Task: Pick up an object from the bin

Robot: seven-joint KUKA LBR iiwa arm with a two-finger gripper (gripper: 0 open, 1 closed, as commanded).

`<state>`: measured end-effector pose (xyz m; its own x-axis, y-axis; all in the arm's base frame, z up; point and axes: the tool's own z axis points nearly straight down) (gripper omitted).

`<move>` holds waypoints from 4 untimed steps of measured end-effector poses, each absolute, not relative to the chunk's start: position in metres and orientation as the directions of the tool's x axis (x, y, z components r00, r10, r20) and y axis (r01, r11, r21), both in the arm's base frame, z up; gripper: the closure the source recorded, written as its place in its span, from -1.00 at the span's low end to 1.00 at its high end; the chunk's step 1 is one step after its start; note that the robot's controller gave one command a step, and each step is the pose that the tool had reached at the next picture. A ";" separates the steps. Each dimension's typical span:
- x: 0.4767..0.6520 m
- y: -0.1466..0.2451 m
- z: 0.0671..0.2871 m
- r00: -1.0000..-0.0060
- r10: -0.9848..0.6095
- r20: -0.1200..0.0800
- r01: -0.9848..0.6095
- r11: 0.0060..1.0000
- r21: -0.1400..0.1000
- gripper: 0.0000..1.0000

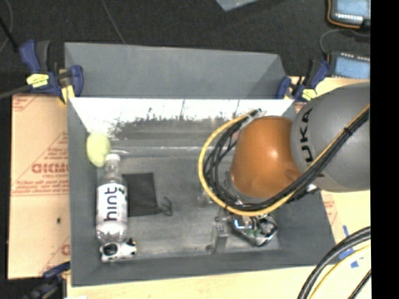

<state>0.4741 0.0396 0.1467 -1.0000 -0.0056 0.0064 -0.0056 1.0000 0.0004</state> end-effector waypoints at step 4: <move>0.544 0.127 0.117 -0.997 -0.071 -0.013 -0.071 0.997 0.002 -1.00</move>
Offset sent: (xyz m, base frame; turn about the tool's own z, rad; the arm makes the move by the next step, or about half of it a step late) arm 0.0526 0.0748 -0.0767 -0.0281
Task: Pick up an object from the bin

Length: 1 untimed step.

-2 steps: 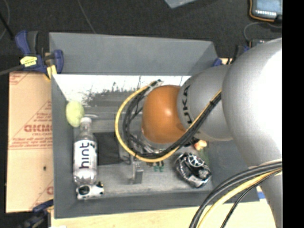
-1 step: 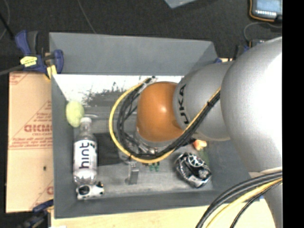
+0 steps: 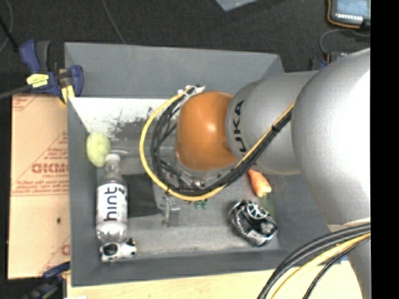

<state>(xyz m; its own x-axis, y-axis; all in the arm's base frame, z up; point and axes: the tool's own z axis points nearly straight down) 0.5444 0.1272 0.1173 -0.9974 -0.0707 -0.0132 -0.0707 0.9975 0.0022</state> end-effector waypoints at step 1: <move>0.555 0.134 0.075 -0.995 -0.098 0.001 -0.098 0.995 0.001 -1.00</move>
Offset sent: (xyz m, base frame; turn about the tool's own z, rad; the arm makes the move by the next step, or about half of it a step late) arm 0.0076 -0.0019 -0.0473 0.0961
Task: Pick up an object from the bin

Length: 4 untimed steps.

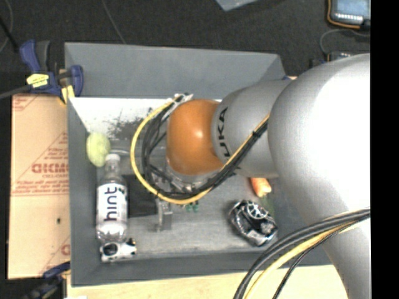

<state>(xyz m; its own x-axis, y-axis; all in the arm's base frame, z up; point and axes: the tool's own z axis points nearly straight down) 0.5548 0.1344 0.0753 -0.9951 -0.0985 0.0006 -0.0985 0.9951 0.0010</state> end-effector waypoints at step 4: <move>0.553 0.124 0.075 -1.000 0.024 -0.014 0.024 1.000 0.004 1.00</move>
Offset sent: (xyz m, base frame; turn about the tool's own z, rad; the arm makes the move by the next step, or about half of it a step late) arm 0.0000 0.0000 0.0000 0.0000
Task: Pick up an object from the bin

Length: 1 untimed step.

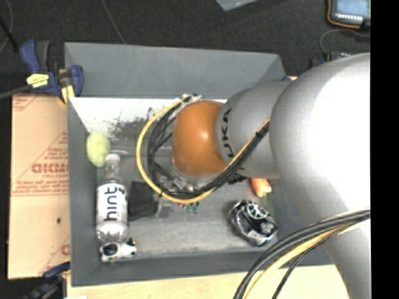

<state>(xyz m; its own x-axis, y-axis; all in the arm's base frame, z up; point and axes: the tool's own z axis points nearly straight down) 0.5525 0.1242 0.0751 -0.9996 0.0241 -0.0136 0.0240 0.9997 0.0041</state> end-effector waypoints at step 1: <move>0.553 0.124 0.082 -1.000 0.024 -0.016 0.024 1.000 0.005 1.00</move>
Offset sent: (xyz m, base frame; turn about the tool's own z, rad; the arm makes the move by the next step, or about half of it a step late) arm 0.0001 0.0001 0.0726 0.0000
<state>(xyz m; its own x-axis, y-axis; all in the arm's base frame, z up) 0.5533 0.1242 0.0823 -0.9996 0.0240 -0.0159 0.0239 0.9997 0.0049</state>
